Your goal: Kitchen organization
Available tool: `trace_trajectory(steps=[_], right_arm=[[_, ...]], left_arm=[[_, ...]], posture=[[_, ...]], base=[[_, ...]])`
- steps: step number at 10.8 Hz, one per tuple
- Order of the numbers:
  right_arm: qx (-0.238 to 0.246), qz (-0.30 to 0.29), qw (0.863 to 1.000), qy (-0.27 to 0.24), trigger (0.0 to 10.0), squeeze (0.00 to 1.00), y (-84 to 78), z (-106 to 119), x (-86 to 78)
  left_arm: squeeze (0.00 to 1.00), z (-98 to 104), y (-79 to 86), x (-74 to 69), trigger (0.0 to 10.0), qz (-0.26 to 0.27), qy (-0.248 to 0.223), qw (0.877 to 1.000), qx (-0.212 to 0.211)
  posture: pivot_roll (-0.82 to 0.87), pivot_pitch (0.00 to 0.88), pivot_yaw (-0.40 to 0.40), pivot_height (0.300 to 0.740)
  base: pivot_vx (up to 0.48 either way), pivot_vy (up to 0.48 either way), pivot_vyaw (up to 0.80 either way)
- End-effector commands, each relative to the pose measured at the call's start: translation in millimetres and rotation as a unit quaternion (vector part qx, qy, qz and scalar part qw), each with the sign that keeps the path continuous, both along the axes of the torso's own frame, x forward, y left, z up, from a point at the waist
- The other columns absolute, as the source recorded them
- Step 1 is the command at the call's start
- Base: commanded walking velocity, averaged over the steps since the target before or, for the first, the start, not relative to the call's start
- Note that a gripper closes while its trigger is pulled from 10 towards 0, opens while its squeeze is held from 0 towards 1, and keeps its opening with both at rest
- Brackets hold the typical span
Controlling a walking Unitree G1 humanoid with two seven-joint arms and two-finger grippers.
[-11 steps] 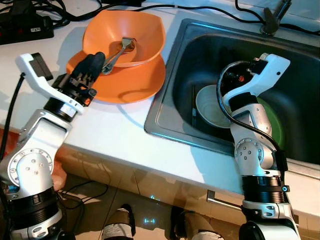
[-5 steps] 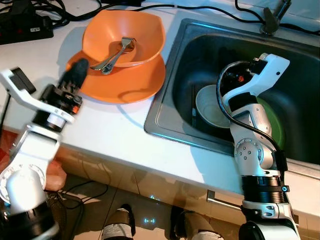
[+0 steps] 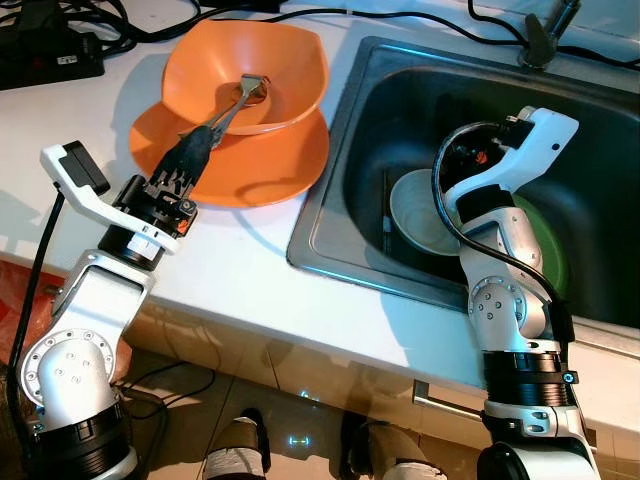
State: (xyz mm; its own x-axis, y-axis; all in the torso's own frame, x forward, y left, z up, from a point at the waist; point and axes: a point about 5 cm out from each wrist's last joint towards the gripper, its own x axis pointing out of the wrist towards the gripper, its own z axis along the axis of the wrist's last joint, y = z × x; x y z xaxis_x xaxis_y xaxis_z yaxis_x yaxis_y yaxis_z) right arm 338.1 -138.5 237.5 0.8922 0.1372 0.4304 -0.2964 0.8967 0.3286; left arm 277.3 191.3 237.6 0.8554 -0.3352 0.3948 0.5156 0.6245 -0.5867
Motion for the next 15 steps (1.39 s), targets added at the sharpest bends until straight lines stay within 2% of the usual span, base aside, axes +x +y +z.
trace_trajectory(steps=[1,6,9,14,15], right_arm=[[-0.005,-0.004,1.0,0.003,10.0,0.0,-2.4,-1,-0.1],[-0.004,-0.005,1.0,0.004,10.0,0.0,-2.6,-1,-0.3],[-0.005,-0.003,1.0,0.004,10.0,0.0,-1.6,-2,-1.1],[-0.004,-0.002,1.0,0.007,10.0,0.0,-1.9,-3,-0.8],[-0.004,-0.001,1.0,0.007,10.0,0.0,-1.6,-3,-0.8]], left_arm=[[0.0,4,-0.7,-0.9,10.0,-0.003,-0.007,1.0,0.003],[0.0,4,-2.3,3.0,10.0,0.005,-0.001,1.0,-0.013],[0.0,6,-10.2,8.7,10.0,0.003,0.001,1.0,-0.026],[0.0,1,-10.4,9.2,10.0,0.013,0.016,0.999,-0.032],[0.0,1,-10.8,9.4,7.1,0.013,0.015,0.999,-0.034]], posture=[[0.15,0.266,-0.036,0.74],[0.15,0.265,-0.036,0.74],[0.14,0.259,-0.035,0.74],[0.15,0.263,-0.038,0.74],[0.15,0.263,-0.038,0.74]], base=[[0.0,0.0,0.0],[0.0,0.0,0.0],[0.0,0.0,0.0],[0.0,0.0,0.0],[0.0,0.0,0.0]])
